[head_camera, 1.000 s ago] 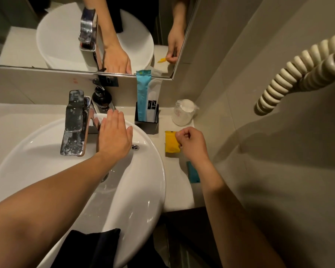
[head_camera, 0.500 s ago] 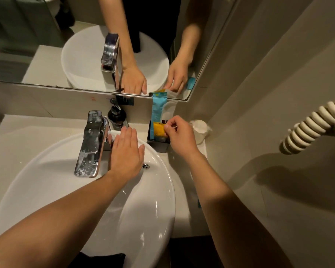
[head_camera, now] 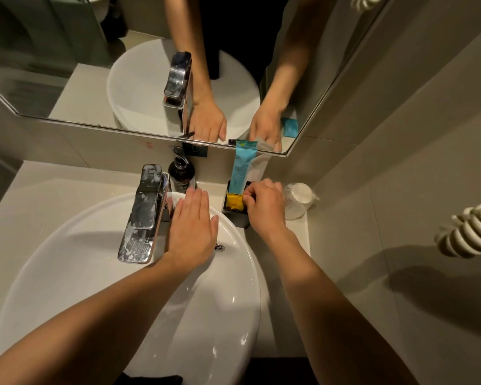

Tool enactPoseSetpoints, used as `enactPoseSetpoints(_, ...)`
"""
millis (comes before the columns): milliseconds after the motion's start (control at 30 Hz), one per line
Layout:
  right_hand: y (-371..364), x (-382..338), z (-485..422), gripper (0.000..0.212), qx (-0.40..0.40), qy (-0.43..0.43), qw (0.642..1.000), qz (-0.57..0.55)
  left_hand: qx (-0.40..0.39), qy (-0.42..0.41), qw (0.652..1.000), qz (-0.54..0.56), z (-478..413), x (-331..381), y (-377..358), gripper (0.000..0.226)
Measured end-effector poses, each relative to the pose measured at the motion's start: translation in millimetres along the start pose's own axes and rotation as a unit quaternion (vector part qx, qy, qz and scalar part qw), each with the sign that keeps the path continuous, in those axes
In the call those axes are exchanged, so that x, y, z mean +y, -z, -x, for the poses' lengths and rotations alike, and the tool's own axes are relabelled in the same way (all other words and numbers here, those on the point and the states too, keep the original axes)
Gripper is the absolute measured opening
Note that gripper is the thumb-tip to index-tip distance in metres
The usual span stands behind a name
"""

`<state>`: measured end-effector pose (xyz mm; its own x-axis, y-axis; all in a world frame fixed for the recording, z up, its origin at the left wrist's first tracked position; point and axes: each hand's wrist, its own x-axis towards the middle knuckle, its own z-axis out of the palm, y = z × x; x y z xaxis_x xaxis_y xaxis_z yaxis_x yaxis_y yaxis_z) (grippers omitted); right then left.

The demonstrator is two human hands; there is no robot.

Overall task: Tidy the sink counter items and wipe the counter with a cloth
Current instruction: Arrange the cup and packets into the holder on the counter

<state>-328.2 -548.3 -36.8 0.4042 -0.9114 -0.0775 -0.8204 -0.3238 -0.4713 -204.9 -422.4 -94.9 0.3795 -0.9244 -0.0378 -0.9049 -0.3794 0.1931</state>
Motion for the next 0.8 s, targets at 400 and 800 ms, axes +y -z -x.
enactPoseSetpoints(400,-20,6,2,0.019,0.024,-0.095,0.994,-0.038,0.006,0.003,1.000,0.005,0,1,1,0.064)
enactPoseSetpoints(800,18,55,71,0.019,0.113,-0.155,0.960,-0.205,0.003,-0.004,1.000,0.014,-1,-1,-3,0.064)
